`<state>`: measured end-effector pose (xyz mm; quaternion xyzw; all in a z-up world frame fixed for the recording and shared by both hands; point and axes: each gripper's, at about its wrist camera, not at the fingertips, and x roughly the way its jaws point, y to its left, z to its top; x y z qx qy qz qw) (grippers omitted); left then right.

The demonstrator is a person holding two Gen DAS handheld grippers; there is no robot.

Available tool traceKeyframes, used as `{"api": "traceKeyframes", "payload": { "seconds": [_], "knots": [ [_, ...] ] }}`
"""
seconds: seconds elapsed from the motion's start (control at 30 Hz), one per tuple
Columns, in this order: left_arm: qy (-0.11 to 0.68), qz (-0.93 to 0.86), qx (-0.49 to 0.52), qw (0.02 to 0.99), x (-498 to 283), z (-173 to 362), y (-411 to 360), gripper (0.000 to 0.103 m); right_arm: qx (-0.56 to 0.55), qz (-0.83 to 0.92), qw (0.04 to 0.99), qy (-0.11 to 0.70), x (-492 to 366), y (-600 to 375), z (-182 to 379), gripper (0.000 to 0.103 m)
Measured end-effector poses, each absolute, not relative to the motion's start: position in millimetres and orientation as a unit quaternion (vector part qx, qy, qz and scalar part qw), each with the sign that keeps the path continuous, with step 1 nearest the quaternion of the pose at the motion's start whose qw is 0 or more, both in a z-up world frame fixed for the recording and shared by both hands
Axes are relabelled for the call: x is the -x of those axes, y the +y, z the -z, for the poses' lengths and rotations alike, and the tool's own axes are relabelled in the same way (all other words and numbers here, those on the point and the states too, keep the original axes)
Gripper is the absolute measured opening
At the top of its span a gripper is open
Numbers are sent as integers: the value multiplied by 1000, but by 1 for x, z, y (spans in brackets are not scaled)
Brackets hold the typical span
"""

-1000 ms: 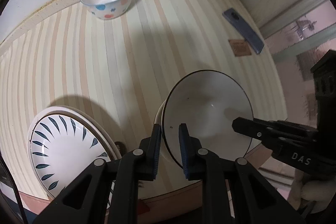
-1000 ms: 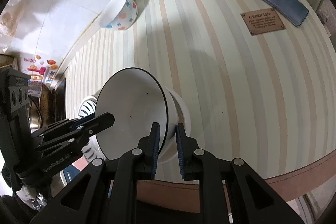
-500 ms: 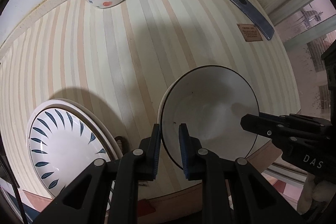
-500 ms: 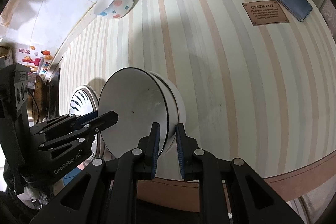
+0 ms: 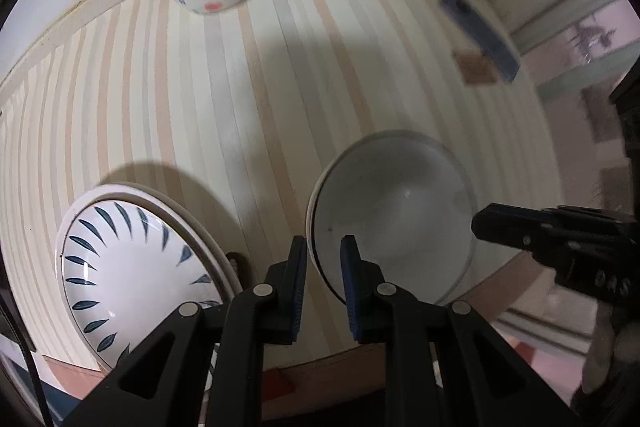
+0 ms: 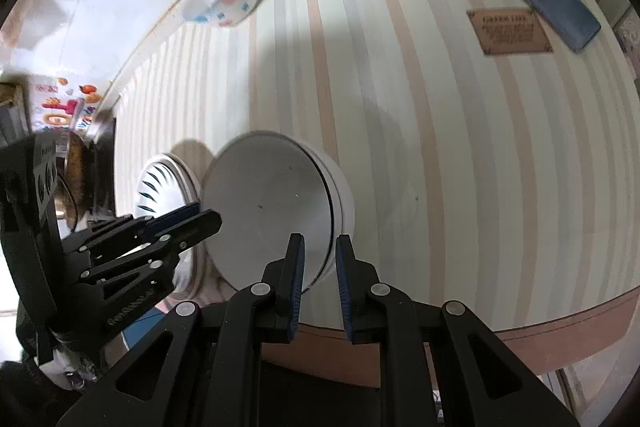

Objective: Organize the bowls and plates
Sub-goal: 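Grasp the rim of the blue-rimmed bowl stack with both tools and lift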

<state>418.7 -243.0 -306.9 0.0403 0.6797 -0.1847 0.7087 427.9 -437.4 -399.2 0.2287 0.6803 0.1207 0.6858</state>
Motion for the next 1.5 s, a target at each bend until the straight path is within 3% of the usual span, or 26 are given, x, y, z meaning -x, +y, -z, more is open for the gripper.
{"api": "traceKeyframes", "payload": {
  "seconds": [0.07,0.13,0.2,0.43,0.63,0.7,0.77,0.8,1.5],
  "knots": [
    [668,182,-27,721,-432,291,-234,17,-244,-122,690,670,-440,-444,388,21],
    [662,171,-7,730,-455,281,-223,25,-261,-128,696,657,-460,-448,378,42],
    [658,159,25,736,-487,279,-209,29,-289,-140,703,634,-492,-448,371,49],
    [643,85,128,750,-612,317,-148,29,-337,-159,724,581,-609,-425,394,49],
    [649,89,170,736,-664,353,-139,27,-350,-158,709,591,-686,-399,438,49],
    [652,97,166,733,-673,362,-143,27,-352,-159,703,597,-697,-394,447,48],
    [654,93,158,734,-675,367,-144,24,-347,-166,700,602,-703,-389,454,32],
    [650,93,155,738,-675,368,-144,19,-343,-168,698,605,-706,-386,456,18],
    [639,96,114,755,-637,343,-169,16,-271,-168,737,596,-685,-381,419,15]
  ]
}}
